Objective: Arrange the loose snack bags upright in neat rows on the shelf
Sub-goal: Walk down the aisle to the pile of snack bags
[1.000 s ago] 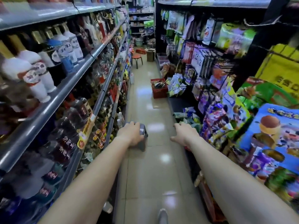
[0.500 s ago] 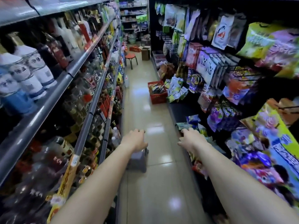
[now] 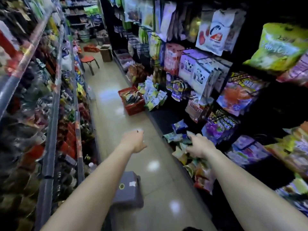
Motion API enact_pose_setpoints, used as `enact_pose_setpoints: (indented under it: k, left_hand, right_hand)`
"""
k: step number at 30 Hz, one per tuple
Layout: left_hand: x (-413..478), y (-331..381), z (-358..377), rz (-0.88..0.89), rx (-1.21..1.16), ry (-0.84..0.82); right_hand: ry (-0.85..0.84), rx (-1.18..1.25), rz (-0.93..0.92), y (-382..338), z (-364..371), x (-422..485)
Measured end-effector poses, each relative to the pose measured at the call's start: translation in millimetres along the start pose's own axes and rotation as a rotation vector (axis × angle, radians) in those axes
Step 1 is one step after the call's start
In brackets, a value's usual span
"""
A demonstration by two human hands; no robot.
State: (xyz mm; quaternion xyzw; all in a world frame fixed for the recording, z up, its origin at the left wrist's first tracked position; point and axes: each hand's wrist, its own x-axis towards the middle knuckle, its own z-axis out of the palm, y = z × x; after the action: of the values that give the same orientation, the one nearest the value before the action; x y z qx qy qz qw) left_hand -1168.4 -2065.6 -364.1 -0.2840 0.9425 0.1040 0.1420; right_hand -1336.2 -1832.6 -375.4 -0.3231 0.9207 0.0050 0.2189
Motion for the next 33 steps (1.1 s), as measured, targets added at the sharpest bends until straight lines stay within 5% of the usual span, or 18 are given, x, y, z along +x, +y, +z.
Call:
enact_pose_setpoints:
  k: [10, 20, 33]
  left_hand:
    - [184.6, 45.8, -34.2, 0.236, 0.050, -0.053]
    - [329.4, 158.0, -69.5, 0.420, 0.113, -0.146]
    - [418.2, 294.8, -68.1, 1.033, 0.365, -0.299]
  right_hand:
    - [-0.004, 0.142, 0.184, 36.7, -24.9, 125.9]
    - [0.054, 0.174, 0.444, 158.7, -80.2, 193.2]
    - [0.096, 0.442, 0.941, 180.7, -66.1, 183.5]
